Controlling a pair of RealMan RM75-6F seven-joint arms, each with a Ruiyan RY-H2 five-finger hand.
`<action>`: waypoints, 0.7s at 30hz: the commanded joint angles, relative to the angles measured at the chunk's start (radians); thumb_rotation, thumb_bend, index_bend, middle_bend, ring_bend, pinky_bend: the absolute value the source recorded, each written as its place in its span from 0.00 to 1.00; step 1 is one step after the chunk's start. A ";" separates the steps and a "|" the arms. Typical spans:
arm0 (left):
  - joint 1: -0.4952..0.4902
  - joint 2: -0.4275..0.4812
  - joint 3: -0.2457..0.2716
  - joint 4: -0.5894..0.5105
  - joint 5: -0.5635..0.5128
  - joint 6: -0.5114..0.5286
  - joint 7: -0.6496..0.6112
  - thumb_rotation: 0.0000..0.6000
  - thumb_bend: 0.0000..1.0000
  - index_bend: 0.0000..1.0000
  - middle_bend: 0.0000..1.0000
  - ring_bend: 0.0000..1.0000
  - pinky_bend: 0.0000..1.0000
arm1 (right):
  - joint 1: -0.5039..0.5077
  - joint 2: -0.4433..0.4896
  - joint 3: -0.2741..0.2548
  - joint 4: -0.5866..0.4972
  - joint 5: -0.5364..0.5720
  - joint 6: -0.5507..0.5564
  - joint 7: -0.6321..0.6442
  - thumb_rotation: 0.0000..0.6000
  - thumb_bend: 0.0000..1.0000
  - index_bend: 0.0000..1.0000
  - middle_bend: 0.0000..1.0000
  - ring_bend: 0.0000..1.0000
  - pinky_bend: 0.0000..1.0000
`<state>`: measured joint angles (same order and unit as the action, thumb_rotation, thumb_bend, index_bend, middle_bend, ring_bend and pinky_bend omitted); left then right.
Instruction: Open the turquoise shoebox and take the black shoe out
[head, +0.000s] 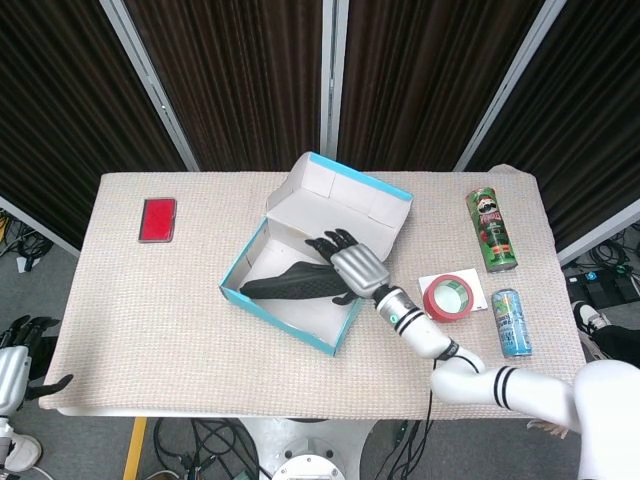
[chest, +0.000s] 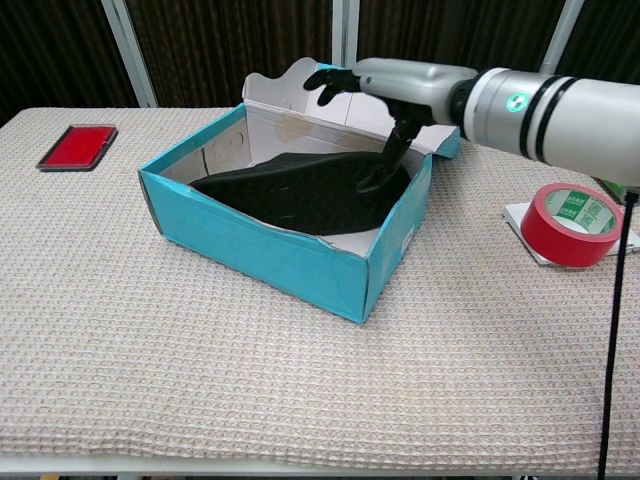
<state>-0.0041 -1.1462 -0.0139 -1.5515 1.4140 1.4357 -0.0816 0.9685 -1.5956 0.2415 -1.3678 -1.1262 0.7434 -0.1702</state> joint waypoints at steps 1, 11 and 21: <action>-0.001 0.000 -0.001 0.003 -0.002 -0.002 -0.004 1.00 0.02 0.21 0.16 0.08 0.18 | 0.100 -0.078 -0.018 0.061 0.132 -0.070 -0.172 1.00 0.00 0.03 0.09 0.00 0.00; -0.001 -0.002 -0.002 0.010 0.002 0.000 -0.017 1.00 0.02 0.21 0.16 0.08 0.18 | 0.218 -0.260 -0.043 0.237 0.306 -0.049 -0.391 1.00 0.23 0.37 0.37 0.03 0.00; 0.001 -0.013 -0.004 0.031 0.005 0.004 -0.037 1.00 0.02 0.21 0.16 0.08 0.18 | 0.146 -0.211 -0.005 0.217 -0.055 0.177 -0.062 1.00 0.45 0.68 0.61 0.24 0.00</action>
<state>-0.0033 -1.1585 -0.0175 -1.5213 1.4190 1.4391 -0.1181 1.1490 -1.8474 0.2199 -1.1279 -1.0475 0.8316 -0.3807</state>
